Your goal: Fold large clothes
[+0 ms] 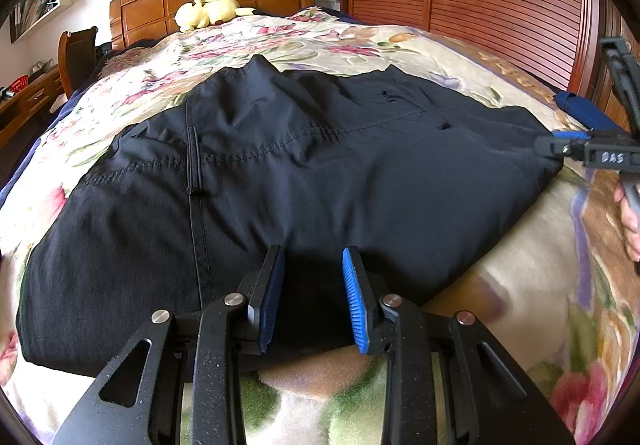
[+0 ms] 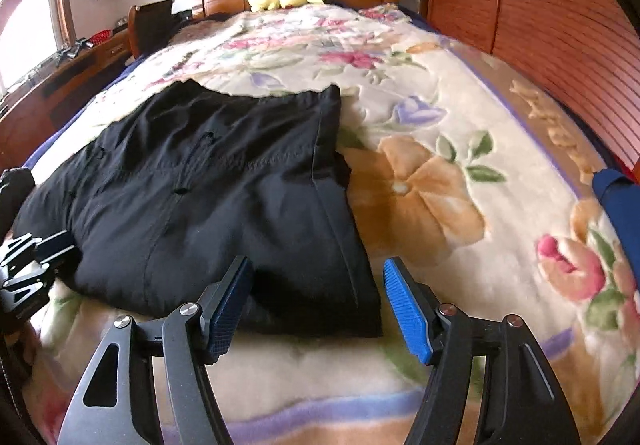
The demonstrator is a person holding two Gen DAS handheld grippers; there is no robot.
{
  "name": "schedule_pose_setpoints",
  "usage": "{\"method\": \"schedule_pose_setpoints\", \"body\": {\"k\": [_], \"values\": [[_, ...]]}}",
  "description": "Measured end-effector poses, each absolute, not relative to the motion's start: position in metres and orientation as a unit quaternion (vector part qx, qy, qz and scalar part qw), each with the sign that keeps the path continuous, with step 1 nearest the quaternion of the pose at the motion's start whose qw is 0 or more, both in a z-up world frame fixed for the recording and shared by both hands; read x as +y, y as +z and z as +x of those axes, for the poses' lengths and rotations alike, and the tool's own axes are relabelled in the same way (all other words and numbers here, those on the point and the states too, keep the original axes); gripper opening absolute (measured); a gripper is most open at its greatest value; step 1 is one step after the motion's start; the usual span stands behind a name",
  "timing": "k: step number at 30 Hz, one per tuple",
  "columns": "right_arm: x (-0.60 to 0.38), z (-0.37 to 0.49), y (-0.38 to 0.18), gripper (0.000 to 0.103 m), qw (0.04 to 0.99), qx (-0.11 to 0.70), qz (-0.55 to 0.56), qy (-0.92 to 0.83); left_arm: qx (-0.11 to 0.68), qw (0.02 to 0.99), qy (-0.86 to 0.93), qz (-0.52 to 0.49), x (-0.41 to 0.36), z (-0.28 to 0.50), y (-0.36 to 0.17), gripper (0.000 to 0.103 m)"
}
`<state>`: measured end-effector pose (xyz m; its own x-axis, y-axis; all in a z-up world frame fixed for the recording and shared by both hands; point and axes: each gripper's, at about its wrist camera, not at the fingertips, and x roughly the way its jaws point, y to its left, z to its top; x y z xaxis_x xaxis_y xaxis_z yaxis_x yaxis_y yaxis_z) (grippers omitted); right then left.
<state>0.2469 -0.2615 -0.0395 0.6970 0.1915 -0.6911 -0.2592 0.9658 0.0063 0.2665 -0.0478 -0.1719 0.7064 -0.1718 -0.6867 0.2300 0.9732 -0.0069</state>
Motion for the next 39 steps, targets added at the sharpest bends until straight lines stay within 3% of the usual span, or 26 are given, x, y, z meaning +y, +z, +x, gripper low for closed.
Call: {"method": "schedule_pose_setpoints", "body": {"k": [7,20,26,31,39], "values": [[-0.254,0.250,-0.064,0.074,0.921,0.369,-0.052,0.114,0.367,0.923,-0.109,0.040,-0.048,0.266,-0.172,0.031],[-0.273,0.267,-0.074,0.074,0.902,0.402,0.006,0.156,0.367,0.923,-0.109,0.039,-0.048,0.266,-0.172,0.031],[-0.273,0.270,-0.072,0.056,0.889,0.423,0.028,0.175,0.367,0.923,-0.109,0.039,-0.048,0.267,-0.172,0.031],[-0.261,0.265,-0.065,0.030,0.892,0.417,0.011,0.175,0.368,0.923,-0.110,0.037,-0.048,0.267,-0.172,0.031],[-0.231,0.236,-0.013,0.019,0.925,0.348,-0.055,0.146,0.339,0.932,-0.124,0.012,-0.023,0.246,-0.145,0.031]]}}
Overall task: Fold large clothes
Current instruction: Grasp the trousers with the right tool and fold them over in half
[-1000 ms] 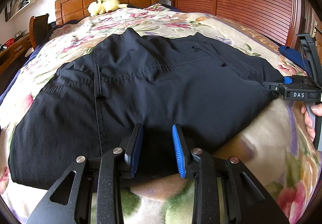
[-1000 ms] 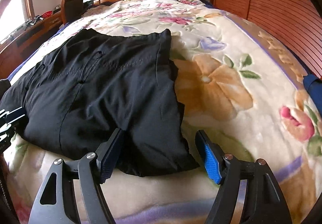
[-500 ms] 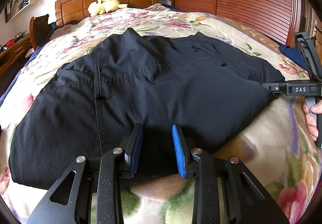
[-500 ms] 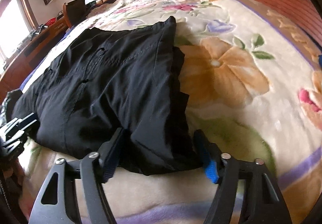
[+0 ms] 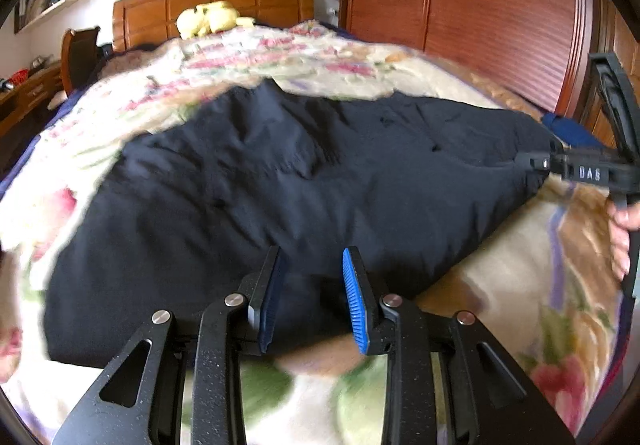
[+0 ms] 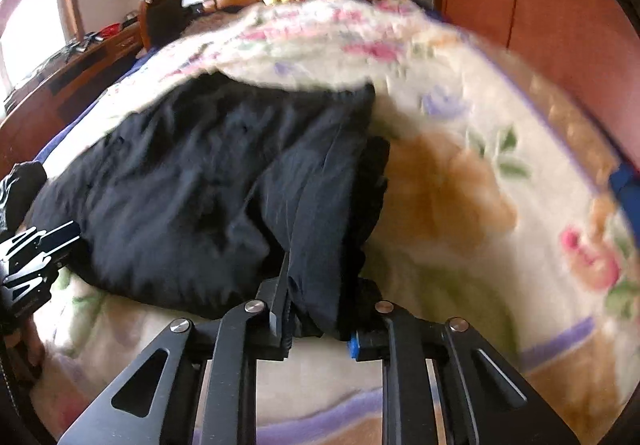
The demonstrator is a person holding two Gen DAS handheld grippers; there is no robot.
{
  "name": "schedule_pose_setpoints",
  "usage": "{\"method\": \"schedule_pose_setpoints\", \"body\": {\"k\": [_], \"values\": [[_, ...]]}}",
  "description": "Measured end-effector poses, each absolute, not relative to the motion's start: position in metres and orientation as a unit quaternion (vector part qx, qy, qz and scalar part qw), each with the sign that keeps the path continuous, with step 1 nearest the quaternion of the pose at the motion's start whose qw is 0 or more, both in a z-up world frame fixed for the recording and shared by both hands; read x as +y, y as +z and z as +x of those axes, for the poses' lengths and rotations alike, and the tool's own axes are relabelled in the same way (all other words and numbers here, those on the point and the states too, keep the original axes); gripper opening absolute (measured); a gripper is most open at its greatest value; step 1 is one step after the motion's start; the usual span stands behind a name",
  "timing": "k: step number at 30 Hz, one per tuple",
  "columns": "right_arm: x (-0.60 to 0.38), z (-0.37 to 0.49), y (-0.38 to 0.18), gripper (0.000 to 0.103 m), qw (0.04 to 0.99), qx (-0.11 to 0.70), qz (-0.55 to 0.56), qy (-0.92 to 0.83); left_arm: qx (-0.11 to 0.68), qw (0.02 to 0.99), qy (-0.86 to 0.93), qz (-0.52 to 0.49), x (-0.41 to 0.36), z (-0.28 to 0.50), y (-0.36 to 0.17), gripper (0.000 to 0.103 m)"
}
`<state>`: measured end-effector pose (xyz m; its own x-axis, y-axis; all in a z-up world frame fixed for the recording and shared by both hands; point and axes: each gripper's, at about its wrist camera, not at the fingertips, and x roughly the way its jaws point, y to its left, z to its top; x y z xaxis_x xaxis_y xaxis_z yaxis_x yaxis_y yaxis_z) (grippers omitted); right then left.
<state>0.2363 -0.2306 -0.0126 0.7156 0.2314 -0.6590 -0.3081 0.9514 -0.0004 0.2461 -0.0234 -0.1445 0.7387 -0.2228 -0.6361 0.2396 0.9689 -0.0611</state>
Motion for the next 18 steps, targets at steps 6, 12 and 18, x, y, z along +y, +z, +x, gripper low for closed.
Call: {"method": "schedule_pose_setpoints", "body": {"k": [6,12,18], "values": [[-0.190,0.219,0.054,0.017,0.940,0.278,-0.079,0.181,0.300,0.950,-0.084,0.030,0.029,0.213,-0.114,0.031],[-0.110,0.201,0.091,0.017,0.933,0.233,-0.130,0.242,0.300,0.952,-0.054,-0.010,0.088,0.197,-0.107,0.031],[-0.017,0.182,0.079,0.017,0.903,0.226,-0.182,0.318,0.309,0.950,-0.023,-0.029,0.124,0.186,-0.115,0.031]]}}
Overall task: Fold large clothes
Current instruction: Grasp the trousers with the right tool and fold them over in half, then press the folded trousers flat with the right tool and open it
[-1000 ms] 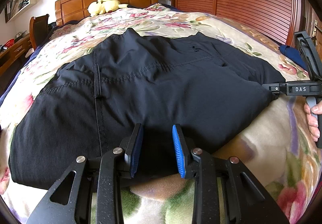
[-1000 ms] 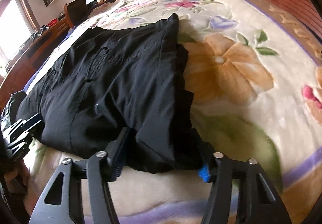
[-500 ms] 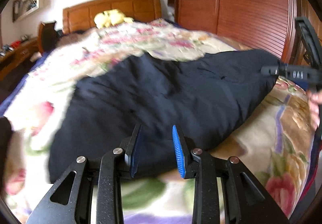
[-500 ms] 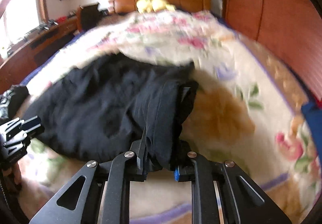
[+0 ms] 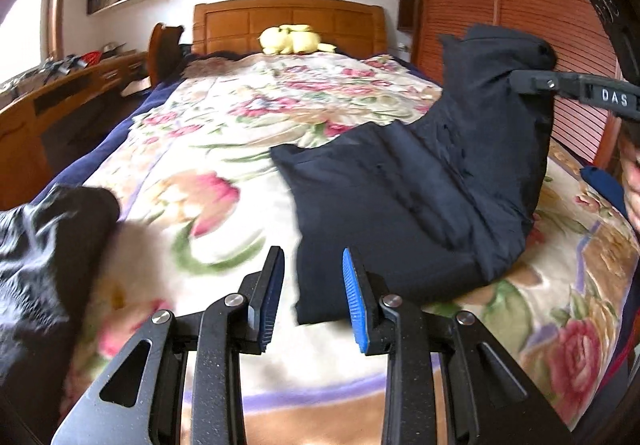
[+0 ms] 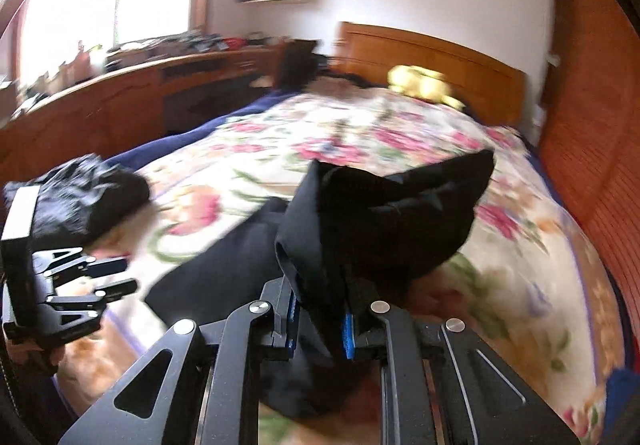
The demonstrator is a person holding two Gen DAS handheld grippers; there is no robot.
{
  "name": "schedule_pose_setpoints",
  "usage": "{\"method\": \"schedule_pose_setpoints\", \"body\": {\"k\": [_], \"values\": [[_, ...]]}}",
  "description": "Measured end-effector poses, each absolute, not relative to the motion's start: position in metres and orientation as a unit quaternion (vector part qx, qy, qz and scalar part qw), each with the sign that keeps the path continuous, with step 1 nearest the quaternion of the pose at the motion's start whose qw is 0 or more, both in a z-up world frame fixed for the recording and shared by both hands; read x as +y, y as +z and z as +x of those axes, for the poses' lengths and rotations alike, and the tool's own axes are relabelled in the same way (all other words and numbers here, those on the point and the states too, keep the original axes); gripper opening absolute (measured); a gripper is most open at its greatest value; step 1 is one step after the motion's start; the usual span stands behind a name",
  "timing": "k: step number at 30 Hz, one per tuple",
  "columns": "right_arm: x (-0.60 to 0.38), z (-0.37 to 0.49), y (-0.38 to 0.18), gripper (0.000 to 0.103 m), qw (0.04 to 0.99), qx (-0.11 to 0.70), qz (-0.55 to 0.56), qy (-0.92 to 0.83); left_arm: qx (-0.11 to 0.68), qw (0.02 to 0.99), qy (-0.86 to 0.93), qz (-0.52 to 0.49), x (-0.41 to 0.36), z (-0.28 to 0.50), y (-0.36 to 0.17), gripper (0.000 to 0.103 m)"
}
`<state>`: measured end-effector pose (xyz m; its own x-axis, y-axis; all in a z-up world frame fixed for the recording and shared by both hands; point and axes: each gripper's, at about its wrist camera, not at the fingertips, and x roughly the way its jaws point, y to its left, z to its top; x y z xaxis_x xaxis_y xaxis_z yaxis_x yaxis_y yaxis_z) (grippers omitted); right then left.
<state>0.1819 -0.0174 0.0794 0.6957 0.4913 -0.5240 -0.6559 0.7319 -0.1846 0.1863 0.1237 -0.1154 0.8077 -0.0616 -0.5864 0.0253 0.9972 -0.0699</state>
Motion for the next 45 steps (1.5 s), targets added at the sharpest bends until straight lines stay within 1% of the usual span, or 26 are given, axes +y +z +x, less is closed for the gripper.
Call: {"method": "schedule_pose_setpoints", "body": {"k": [2,4,8,9,10,11,12,13,16,18,21,27,28,32,35,37,40,45], "values": [[0.014,0.184,0.062,0.018,0.878,0.264,-0.192,0.351,0.311,0.950,-0.014,-0.033,0.133,0.183,-0.118,0.031],[0.040,0.192,0.036,0.020,0.852,0.324,-0.202,0.358,0.313,0.949,-0.010,-0.040,0.140,0.183,-0.120,0.031],[0.058,0.200,0.005,0.027,0.840,0.356,-0.202,0.356,0.316,0.948,-0.007,-0.047,0.147,0.182,-0.124,0.031],[0.059,0.202,0.003,0.032,0.838,0.361,-0.193,0.361,0.316,0.948,-0.008,-0.047,0.150,0.180,-0.125,0.031],[0.058,0.202,0.003,0.039,0.837,0.364,-0.181,0.366,0.316,0.948,-0.008,-0.048,0.150,0.181,-0.126,0.031],[0.056,0.202,0.007,0.044,0.838,0.361,-0.170,0.373,0.316,0.948,-0.008,-0.048,0.150,0.181,-0.126,0.031],[0.053,0.204,0.014,0.052,0.838,0.358,-0.160,0.380,0.316,0.947,-0.008,-0.048,0.150,0.181,-0.127,0.031],[0.048,0.205,0.020,0.056,0.838,0.355,-0.154,0.385,0.316,0.947,-0.008,-0.049,0.150,0.183,-0.127,0.031],[0.035,0.198,0.036,0.056,0.849,0.330,-0.160,0.379,0.314,0.948,-0.011,-0.049,0.147,0.183,-0.127,0.031],[0.007,0.192,0.043,0.056,0.858,0.312,-0.161,0.375,0.311,0.949,-0.013,-0.048,0.145,0.182,-0.125,0.031],[-0.012,0.194,0.046,0.056,0.871,0.300,-0.170,0.350,0.308,0.950,-0.015,-0.045,0.142,0.181,-0.123,0.031],[-0.044,0.223,0.010,0.055,0.878,0.339,-0.169,0.293,0.304,0.951,-0.016,-0.046,0.142,0.180,-0.121,0.031],[-0.042,0.227,0.003,0.050,0.875,0.347,-0.169,0.292,0.304,0.951,-0.015,-0.046,0.142,0.180,-0.122,0.031],[-0.033,0.239,-0.022,0.046,0.856,0.383,-0.153,0.310,0.305,0.951,-0.015,-0.045,0.142,0.180,-0.122,0.031],[-0.022,0.244,-0.042,0.045,0.836,0.411,-0.143,0.334,0.306,0.951,-0.015,-0.045,0.142,0.181,-0.122,0.031],[-0.010,0.244,-0.059,0.045,0.816,0.428,-0.162,0.353,0.308,0.950,-0.013,-0.046,0.142,0.182,-0.122,0.031],[0.003,0.244,-0.069,0.045,0.818,0.415,-0.192,0.348,0.310,0.949,-0.013,-0.047,0.141,0.184,-0.124,0.031],[0.013,0.253,-0.069,0.045,0.819,0.409,-0.195,0.351,0.311,0.949,-0.019,-0.050,0.140,0.185,-0.125,0.031]]}}
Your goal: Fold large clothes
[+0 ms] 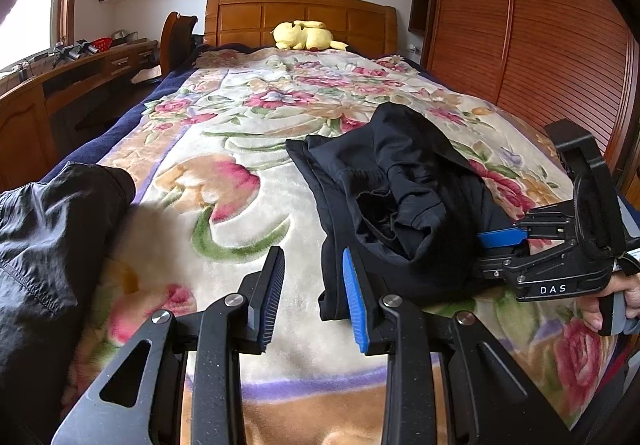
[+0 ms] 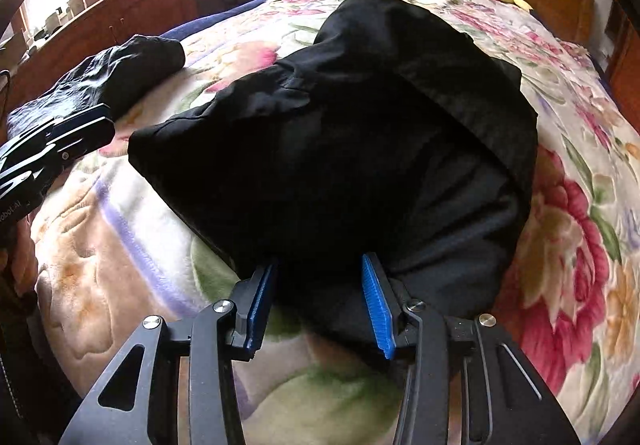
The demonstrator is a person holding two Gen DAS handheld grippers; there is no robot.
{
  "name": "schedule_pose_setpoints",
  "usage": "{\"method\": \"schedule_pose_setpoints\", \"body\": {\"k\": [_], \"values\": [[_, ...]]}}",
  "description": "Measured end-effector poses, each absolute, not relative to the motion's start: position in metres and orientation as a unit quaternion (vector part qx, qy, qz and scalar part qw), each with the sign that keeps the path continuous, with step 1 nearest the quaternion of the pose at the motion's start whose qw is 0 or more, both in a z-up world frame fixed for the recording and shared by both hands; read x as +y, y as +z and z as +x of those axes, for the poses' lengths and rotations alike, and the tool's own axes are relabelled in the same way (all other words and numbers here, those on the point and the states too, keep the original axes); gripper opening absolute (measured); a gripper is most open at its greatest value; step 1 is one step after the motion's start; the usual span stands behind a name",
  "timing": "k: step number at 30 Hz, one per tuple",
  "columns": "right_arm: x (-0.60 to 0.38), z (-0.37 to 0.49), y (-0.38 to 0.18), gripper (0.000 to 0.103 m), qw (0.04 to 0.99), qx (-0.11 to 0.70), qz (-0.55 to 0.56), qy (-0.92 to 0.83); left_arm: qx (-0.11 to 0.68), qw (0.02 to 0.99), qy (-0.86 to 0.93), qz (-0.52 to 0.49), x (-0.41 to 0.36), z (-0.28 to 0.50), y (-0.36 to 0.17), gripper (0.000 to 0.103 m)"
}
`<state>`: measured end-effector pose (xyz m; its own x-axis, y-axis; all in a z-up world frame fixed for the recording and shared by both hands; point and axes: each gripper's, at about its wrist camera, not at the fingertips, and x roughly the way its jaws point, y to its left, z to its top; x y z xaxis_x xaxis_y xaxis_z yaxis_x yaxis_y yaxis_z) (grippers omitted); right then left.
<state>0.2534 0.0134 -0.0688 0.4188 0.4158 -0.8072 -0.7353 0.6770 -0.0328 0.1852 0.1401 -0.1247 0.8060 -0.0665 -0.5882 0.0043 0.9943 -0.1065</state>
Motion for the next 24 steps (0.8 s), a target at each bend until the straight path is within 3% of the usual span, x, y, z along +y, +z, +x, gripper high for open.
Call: {"method": "schedule_pose_setpoints", "body": {"k": [13,24], "values": [[-0.041,0.235,-0.047,0.045,0.852,0.361,-0.175,0.336,0.275,0.955,-0.082,-0.079,0.113,0.190,-0.107,0.031],[-0.079,0.230,-0.050,0.047,0.866,0.361,-0.175,0.298,0.307,0.941,-0.100,-0.103,0.103,0.218,-0.124,0.031]]}}
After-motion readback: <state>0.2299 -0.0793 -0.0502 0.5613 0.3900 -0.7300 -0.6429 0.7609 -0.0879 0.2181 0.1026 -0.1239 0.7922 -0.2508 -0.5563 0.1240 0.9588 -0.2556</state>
